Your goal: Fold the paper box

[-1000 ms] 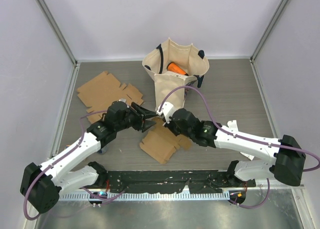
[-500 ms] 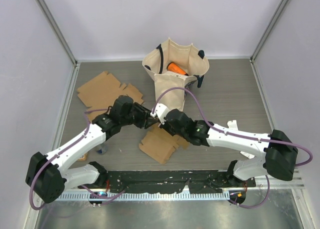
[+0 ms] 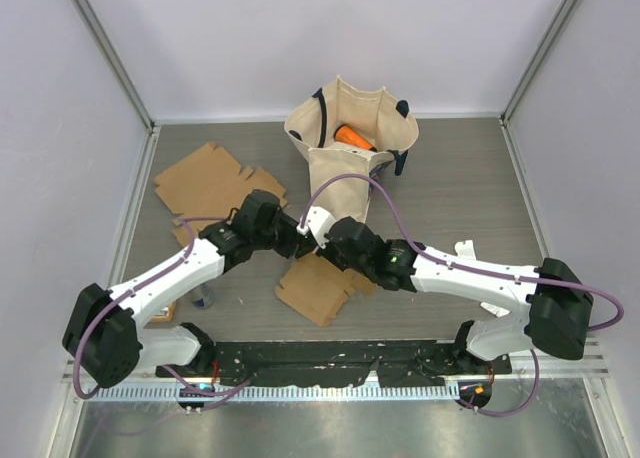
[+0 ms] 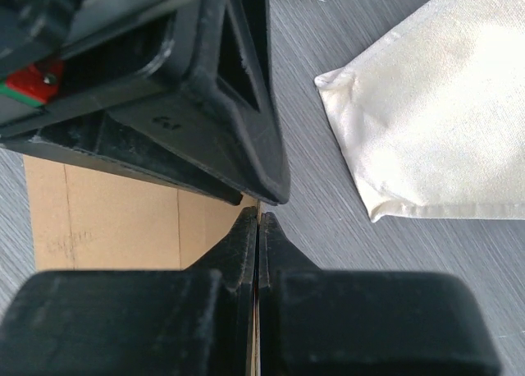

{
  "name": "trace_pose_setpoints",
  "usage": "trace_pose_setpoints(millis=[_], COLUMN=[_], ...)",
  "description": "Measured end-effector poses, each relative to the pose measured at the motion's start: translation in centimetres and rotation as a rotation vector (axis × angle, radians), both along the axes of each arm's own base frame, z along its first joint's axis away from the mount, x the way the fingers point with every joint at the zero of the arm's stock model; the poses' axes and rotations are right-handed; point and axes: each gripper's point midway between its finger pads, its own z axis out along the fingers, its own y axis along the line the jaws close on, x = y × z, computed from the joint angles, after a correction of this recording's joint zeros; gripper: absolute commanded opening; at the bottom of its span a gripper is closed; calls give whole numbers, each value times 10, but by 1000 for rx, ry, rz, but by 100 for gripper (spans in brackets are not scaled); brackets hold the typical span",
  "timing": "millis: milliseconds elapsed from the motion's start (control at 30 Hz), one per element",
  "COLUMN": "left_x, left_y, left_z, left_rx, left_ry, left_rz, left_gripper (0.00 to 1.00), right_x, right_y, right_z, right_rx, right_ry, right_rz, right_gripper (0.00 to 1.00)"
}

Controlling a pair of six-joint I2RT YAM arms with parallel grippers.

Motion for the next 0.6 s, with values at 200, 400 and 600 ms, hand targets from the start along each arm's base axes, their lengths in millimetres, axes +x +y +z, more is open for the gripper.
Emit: trace_pose_setpoints(millis=[200,400,600], left_x=[2,1,-2], left_y=[-4,-5,1], left_z=[1,-2,-19], left_rx=[5,3,25], left_ry=[-5,-14,-36], left_rz=[-6,-12,-15], left_gripper=[10,0,0], right_x=[0,-1,-9], right_y=[1,-1,-4], right_z=[0,-2,-2], right_rx=[-7,-18,16], right_ry=[-7,-2,82], right_rz=[1,-9,-80], right_gripper=[6,29,47])
